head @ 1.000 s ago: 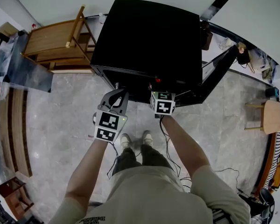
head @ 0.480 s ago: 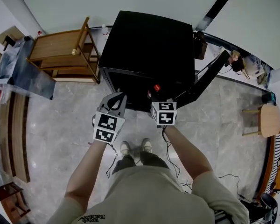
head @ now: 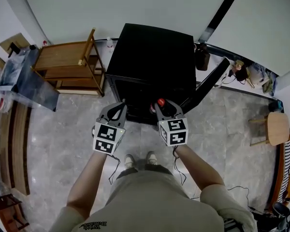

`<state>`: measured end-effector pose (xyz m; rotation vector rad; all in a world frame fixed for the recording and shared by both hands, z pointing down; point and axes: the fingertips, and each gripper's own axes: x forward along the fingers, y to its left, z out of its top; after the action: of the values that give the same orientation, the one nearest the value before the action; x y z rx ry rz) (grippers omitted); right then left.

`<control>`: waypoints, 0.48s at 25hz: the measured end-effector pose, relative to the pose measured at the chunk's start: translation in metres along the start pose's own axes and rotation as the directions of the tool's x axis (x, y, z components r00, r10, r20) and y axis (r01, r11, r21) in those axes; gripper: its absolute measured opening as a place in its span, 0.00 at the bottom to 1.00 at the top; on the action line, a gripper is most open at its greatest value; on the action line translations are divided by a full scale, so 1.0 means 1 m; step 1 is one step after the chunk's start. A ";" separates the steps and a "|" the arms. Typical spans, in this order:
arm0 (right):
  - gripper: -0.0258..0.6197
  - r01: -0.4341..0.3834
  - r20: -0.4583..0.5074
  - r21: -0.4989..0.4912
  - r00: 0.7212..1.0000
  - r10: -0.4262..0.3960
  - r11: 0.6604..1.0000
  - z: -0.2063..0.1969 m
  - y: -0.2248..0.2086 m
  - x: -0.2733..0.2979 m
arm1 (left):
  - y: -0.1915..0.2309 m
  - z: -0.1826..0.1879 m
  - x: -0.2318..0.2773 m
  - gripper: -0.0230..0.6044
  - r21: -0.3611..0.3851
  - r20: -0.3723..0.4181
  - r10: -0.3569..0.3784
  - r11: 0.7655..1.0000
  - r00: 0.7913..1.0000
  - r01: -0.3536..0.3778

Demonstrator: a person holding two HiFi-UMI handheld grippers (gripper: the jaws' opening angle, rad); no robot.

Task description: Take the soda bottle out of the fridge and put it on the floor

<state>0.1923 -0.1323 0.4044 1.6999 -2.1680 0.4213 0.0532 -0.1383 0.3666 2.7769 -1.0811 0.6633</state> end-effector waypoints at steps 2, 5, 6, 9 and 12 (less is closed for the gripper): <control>0.21 -0.019 0.014 -0.004 1.000 0.019 1.000 0.008 0.008 -0.013 | 0.000 0.002 -0.007 0.05 0.005 0.004 0.005 1.000 1.000 -0.005; 0.21 -0.046 0.032 -0.010 0.998 0.047 0.999 0.016 0.020 -0.030 | -0.002 0.003 -0.019 0.05 0.010 0.010 0.012 1.000 1.000 -0.012; 0.21 -0.054 0.038 -0.008 0.998 0.055 0.998 0.018 0.023 -0.034 | -0.003 0.002 -0.022 0.05 0.010 0.010 0.014 1.000 1.000 -0.014; 0.21 -0.075 0.055 0.003 0.996 0.075 0.997 0.023 0.031 -0.041 | -0.003 0.000 -0.031 0.05 0.010 0.008 0.017 1.000 1.000 -0.017; 0.21 -0.078 0.059 -0.015 0.995 0.079 0.997 0.024 0.035 -0.044 | -0.004 -0.005 -0.036 0.05 0.019 -0.002 0.022 1.000 1.000 -0.022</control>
<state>0.1655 -0.0963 0.3631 1.6448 -2.2816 0.3814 0.0302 -0.1119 0.3561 2.7837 -1.1116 0.6832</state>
